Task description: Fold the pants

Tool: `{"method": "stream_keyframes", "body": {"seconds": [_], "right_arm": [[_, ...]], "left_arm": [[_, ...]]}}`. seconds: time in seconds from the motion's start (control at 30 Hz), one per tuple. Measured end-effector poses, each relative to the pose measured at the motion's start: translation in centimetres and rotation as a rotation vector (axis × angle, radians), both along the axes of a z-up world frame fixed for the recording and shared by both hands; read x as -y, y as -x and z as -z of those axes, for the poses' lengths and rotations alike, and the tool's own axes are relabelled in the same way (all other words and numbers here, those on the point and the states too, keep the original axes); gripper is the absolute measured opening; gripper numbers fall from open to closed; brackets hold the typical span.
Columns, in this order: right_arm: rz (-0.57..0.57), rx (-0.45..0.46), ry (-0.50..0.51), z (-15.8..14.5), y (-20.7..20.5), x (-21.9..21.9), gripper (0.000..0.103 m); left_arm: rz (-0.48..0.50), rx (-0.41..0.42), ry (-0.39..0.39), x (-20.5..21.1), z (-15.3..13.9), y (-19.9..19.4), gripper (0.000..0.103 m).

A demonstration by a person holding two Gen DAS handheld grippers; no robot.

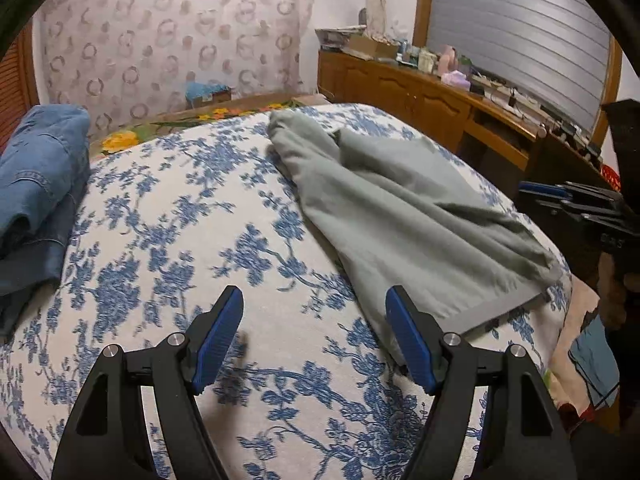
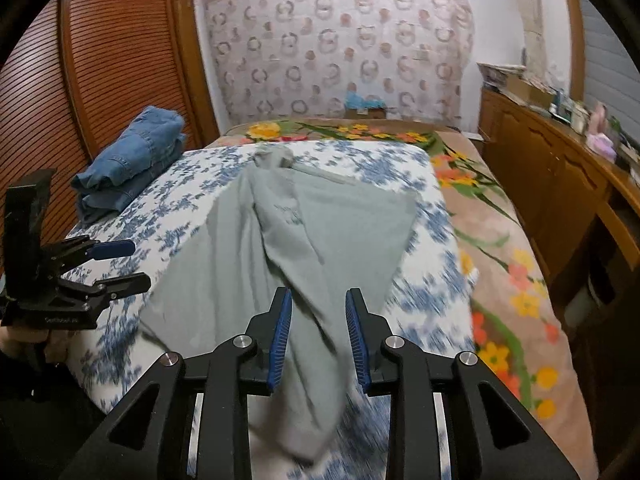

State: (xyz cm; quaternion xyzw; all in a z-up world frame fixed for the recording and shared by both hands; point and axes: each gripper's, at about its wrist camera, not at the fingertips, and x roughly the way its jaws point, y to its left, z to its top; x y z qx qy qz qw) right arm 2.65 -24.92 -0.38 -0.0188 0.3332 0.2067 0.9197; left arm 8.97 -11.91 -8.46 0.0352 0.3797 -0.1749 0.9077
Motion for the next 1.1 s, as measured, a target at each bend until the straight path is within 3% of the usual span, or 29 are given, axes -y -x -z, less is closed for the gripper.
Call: {"method": "stream_keyframes", "body": {"seconds": [0.4,0.77,0.8,0.87,0.97,1.1], "right_arm": [[-0.138,-0.031,0.083,-0.5,-7.0,-4.6,0.029],[-0.193,-0.135,0.095,0.8,-11.5,-7.1,0.028],[-0.19,-0.143,0.105,1.0,-11.9,-7.2,0.026],[-0.192,-0.168,0.085,1.3,-12.5,-7.0,0.012],[-0.167,-0.136,0.062,0.6,-12.6,-6.3,0.005],[-0.065,-0.1,0.03,-0.3,-13.3,-4.1,0.004]], "left_arm": [[0.02,0.037,0.003,0.3,-0.9,-1.1,0.075],[0.014,0.033,-0.017,0.5,-0.4,-3.0,0.075],[0.013,0.031,-0.02,0.6,-0.2,-3.1,0.075],[0.012,0.026,-0.04,0.8,0.2,-3.2,0.075],[0.021,0.005,-0.045,0.9,0.8,-3.4,0.075],[0.03,-0.019,-0.05,1.2,1.3,-3.5,0.075]]}}
